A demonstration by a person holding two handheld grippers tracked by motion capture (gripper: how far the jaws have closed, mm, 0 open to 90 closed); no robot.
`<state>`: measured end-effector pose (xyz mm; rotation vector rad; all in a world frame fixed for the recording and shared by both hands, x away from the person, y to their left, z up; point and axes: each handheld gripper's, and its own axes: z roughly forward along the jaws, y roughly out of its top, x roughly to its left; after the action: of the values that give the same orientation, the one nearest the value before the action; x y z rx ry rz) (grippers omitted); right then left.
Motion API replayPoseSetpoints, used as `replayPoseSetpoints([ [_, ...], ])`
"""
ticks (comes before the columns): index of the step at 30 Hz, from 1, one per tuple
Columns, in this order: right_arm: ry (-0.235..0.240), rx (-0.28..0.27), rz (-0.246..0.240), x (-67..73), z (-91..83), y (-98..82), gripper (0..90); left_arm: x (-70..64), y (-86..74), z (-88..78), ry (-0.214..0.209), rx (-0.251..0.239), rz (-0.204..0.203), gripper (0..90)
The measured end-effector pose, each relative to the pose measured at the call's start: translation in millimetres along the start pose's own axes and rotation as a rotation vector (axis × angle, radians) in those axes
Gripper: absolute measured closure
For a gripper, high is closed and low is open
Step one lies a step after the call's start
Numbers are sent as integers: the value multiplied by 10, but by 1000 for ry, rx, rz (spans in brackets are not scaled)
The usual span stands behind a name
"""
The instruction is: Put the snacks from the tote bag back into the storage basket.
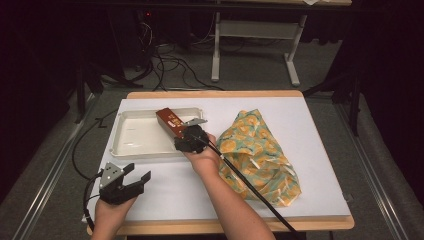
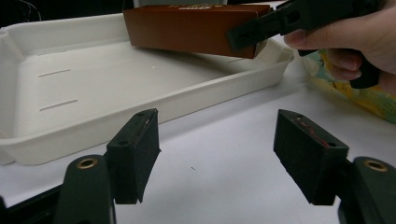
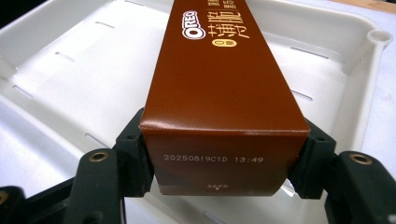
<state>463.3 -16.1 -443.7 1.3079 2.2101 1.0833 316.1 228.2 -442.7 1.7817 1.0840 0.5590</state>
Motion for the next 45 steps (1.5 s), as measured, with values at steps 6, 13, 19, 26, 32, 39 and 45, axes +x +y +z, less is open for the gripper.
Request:
replayPoseSetpoints([
  [6,-5,34,-4,1,64,-12,370,4,0,-1,-2,1,0,317],
  [13,-4,54,2,-6,102,6,368,-1,5,0,-2,-1,4,317],
  [19,-6,69,6,6,137,4,356,6,5,0,-2,0,4,317],
  [26,11,59,22,32,137,0,306,0,6,0,-5,0,4,316],
  [32,23,28,29,50,56,57,287,2,1,12,-7,9,4,314],
  [39,38,-14,14,88,-120,127,285,0,-8,47,-18,33,5,303],
  [45,47,-26,-1,128,-346,139,281,-10,-5,82,-19,42,21,294],
])
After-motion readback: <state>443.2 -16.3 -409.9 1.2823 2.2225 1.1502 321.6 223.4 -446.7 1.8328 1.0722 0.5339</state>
